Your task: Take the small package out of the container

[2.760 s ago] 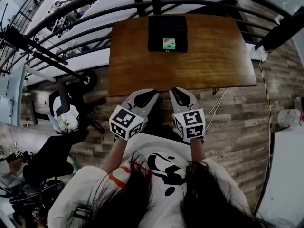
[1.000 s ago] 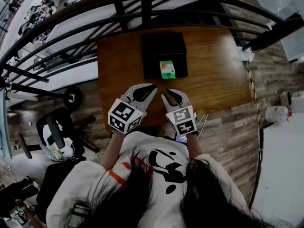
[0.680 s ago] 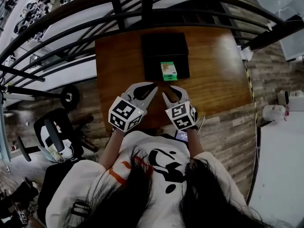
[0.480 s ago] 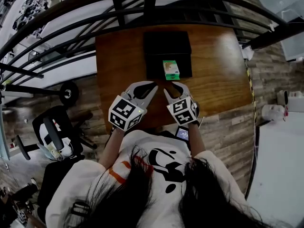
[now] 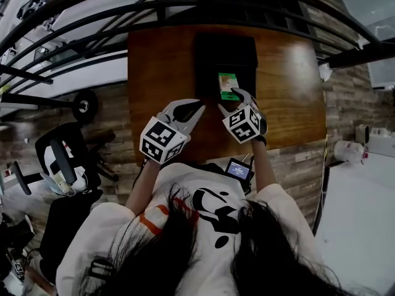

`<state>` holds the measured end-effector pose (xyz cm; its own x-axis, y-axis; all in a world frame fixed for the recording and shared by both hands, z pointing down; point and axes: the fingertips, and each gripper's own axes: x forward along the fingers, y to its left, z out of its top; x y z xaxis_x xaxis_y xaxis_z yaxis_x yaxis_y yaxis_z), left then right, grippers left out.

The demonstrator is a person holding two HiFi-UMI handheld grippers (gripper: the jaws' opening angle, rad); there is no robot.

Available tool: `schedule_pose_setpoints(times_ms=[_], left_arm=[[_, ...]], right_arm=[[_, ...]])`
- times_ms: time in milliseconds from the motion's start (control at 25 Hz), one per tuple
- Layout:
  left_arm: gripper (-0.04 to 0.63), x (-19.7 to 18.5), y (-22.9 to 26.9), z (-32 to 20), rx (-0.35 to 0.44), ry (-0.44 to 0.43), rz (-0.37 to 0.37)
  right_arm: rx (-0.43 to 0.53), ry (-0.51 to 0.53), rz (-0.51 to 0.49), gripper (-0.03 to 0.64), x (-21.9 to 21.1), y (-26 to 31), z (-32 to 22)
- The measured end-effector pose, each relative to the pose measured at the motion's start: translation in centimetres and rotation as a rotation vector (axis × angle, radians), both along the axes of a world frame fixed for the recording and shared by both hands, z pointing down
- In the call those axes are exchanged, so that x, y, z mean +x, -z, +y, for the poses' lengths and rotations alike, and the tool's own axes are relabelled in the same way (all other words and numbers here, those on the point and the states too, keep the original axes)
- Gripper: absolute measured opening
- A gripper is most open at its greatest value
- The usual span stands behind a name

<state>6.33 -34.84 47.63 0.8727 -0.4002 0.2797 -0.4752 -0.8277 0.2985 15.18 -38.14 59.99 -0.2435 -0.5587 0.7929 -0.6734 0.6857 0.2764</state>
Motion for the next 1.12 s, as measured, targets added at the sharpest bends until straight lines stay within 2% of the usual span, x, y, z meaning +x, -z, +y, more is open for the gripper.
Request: schedule_pose_setpoints(times_ms=[240,560,600,640,760,1120], left_arm=[[0.0,-0.5,-0.3,-0.4,-0.007,0.011,0.007],[0.0,-1.3,-0.5,-1.0,-0.008,0.044,0.012],[0.0,-1.5,-0.6,-1.0,-0.008,0.05,0.013],[0.0,-1.7,-0.6,-1.1,-0.008,0.057,0.013],[0.0,-2.4,-0.8,-1.3,-0.011,0.071,0.015],[0.0,-2.4,-0.7,-0.9,-0.004,0.067,0.02]], right_arm=[[-0.066,0.101,0.139,0.352,1.1,-1.8,-1.6],[-0.139,0.141,0.208,0.371,1.4,-4.5,-2.0],[-0.126,0.141,0.228,0.365,1.5,-4.7,-2.1],[-0.111,0.143,0.249,0.331,1.5,-4.8,-2.3],[-0.094,0.149,0.282,0.324,1.5,-4.7,-2.5],[-0.083,0.149,0.255,0.222,0.7,-3.1,-1.3]])
